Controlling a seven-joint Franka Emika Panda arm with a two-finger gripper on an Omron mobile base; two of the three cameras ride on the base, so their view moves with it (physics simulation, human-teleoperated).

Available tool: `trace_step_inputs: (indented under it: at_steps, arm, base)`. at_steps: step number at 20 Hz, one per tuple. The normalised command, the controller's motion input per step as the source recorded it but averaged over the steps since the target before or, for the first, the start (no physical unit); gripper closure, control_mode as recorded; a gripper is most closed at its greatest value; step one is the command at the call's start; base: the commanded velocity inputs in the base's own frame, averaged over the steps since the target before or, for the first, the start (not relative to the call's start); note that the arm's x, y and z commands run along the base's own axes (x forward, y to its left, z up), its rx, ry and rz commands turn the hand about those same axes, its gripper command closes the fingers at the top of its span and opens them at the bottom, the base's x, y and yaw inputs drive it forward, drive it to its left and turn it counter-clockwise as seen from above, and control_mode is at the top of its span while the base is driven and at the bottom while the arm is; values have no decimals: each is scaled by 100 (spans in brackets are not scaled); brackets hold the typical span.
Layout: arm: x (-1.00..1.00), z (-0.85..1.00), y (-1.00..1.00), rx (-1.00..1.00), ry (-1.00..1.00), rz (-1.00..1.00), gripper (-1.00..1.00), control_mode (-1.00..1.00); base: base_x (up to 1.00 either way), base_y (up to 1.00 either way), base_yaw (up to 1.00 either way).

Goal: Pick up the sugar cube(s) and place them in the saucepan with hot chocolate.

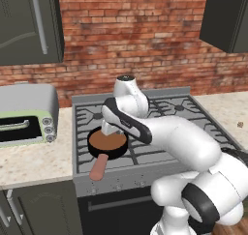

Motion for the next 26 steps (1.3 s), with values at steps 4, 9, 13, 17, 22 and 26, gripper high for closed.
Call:
trace_step_inputs:
  at_steps: [4,9,13,17,22,26]
  arm:
    - [50,-32,0,-12,0,0,100,-100]
    - [30,-31,13,-7,0,0,100,-100]
    - [11,-15,27,-2,0,0,100,-100]
    - [7,0,24,0,0,0,100,-100]
    - [24,-14,11,0,0,0,100,-100]
    - [13,-29,0,0,-3,0,100,-100]
  base:
    - [0,0,0]
    - [0,0,0]
    - [0,0,0]
    - [0,0,0]
    - [0,0,0]
    - [0,0,0]
